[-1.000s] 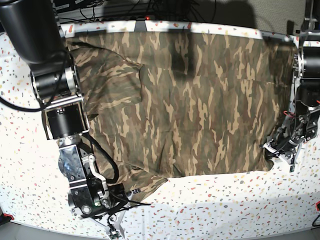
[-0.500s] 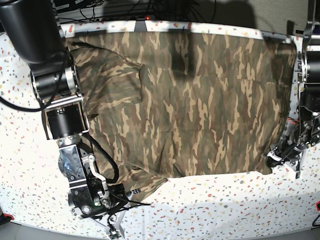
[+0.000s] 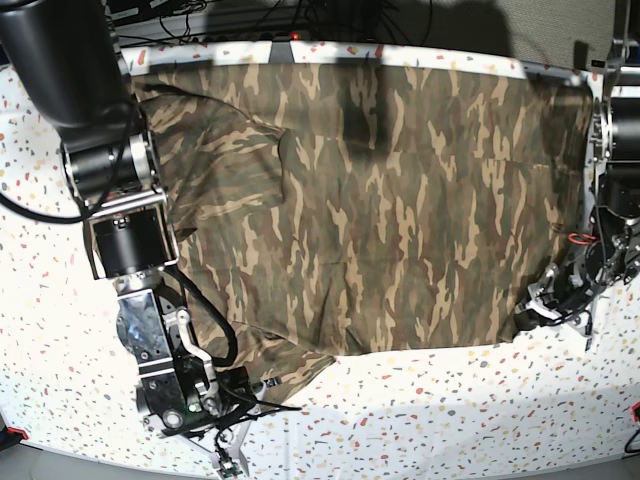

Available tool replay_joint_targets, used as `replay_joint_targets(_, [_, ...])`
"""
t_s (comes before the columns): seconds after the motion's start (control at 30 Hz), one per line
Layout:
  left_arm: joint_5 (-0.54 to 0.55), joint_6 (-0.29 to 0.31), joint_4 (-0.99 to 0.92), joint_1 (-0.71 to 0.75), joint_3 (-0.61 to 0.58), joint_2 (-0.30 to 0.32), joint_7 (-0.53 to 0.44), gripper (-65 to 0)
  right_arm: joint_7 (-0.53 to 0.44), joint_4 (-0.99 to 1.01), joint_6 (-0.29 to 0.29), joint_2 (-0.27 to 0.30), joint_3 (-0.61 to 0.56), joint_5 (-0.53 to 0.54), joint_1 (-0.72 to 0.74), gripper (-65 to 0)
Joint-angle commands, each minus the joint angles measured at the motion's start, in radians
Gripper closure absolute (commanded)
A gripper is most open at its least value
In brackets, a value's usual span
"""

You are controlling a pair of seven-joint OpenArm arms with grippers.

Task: Fold the T-shirt properly
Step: 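Lift the held hem corners with both grippers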

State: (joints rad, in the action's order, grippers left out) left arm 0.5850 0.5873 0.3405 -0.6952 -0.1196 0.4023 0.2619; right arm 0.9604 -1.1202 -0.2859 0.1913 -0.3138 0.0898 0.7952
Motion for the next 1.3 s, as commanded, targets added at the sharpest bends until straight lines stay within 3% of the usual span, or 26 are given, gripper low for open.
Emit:
replay_joint_targets(0.0, [0.018, 0.012, 0.014, -0.033, 0.001, 0.016, -0.035, -18.0, -0.018, -0.019, 0.001, 0.002, 0.007, 0.0, 0.044, -24.6])
replay_joint_targets(0.17, [0.018, 0.012, 0.014, -0.022, 0.001, 0.016, -0.082, -18.0, -0.017, -0.019, 0.001, 0.002, 0.007, 0.0, 0.044, -24.6])
replay_joint_targets(0.43, [-0.073, 0.011, 0.014, -0.014, 0.001, 0.008, -0.068, -18.1, -0.017, -0.019, 0.001, 0.002, 0.007, 0.0, 0.044, -24.6])
replay_joint_targets(0.6, [-0.072, 0.011, 0.014, -0.014, 0.001, 0.008, -0.07, -18.2, -0.013, -0.019, 0.001, 0.002, 0.007, 0.001, 0.044, -24.6])
replay_joint_targets(0.67, [-0.071, 0.011, 0.014, -0.014, 0.001, 0.008, -0.076, -22.4, -0.012, -0.019, 0.001, 0.002, 0.007, 0.0, 0.044, -24.6])
replay_joint_targets(0.87, [-0.051, 0.002, 0.014, -0.014, 0.001, 0.008, -0.081, -24.5, -0.012, -0.019, 0.0, 0.002, 0.007, 0.0, 0.044, -24.6])
replay_joint_targets(1.1, [0.116, 0.004, 0.014, -0.014, 0.001, 0.008, -0.113, -24.5, -0.011, -0.019, 0.001, 0.002, 0.007, 0.0, 0.044, -24.6])
replay_joint_targets(1.27, [0.122, 0.005, 0.014, -0.014, 0.001, 0.008, -0.089, -24.5, -0.01, -0.019, 0.001, 0.002, 0.007, 0.0, 0.044, -24.6])
